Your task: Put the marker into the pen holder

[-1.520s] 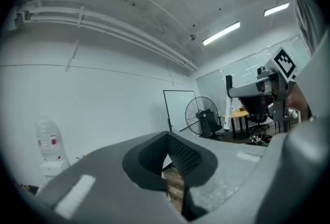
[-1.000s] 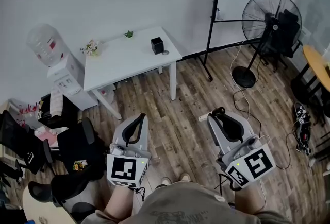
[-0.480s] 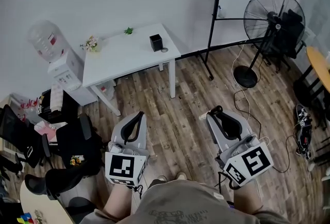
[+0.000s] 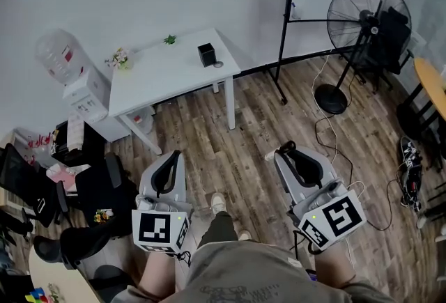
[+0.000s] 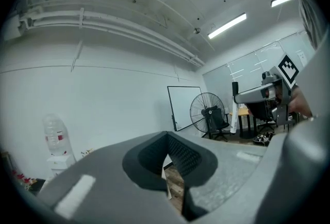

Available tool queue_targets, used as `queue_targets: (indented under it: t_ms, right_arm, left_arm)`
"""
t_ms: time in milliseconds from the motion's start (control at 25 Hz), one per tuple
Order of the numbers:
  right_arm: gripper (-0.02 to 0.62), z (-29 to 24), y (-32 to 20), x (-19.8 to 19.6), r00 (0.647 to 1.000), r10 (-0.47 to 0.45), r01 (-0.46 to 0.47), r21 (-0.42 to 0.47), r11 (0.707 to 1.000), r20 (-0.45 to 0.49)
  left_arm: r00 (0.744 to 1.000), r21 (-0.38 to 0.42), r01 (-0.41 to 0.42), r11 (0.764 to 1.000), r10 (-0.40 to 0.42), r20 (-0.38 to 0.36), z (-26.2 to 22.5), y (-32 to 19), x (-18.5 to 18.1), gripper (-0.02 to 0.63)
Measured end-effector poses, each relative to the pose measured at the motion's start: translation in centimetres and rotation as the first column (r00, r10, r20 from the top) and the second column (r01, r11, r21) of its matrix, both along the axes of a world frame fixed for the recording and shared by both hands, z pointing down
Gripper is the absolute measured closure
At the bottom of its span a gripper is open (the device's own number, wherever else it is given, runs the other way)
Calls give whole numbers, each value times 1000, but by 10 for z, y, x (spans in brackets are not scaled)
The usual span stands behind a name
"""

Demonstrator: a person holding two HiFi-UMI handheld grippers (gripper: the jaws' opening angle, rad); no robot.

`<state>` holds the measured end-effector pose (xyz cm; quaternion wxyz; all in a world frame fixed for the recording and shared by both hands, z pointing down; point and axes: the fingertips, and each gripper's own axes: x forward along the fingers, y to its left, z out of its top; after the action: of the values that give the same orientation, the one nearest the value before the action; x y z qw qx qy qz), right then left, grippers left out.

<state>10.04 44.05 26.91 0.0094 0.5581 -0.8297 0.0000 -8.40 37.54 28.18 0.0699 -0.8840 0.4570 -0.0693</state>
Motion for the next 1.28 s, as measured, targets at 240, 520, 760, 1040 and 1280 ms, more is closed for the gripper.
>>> queue_targets:
  t_ms: [240, 520, 760, 1040, 1280]
  right_arm:
    - [503, 5, -16, 0, 1000, -9, 9, 2, 1000, -3]
    - [503, 13, -50, 4, 1000, -8, 8, -13, 1000, 5]
    - [503, 25, -102, -2, 999, -30, 29, -41, 999, -15]
    - [503, 26, -179, -11, 999, -38, 36, -61, 998, -32]
    - [503, 19, -261, -25, 999, -38, 35, -71, 997, -30]
  left_arm:
    - [1000, 12, -13, 1000, 13, 8, 4, -12, 7, 605]
    - [999, 8, -32, 999, 31, 8, 12, -46, 14, 604]
    - [999, -19, -30, 999, 30, 11, 25, -96, 12, 604]
    - [999, -52, -40, 998, 41, 5, 30, -172, 9, 604]
    - [998, -64, -59, 996, 60, 13, 30, -253, -1, 604]
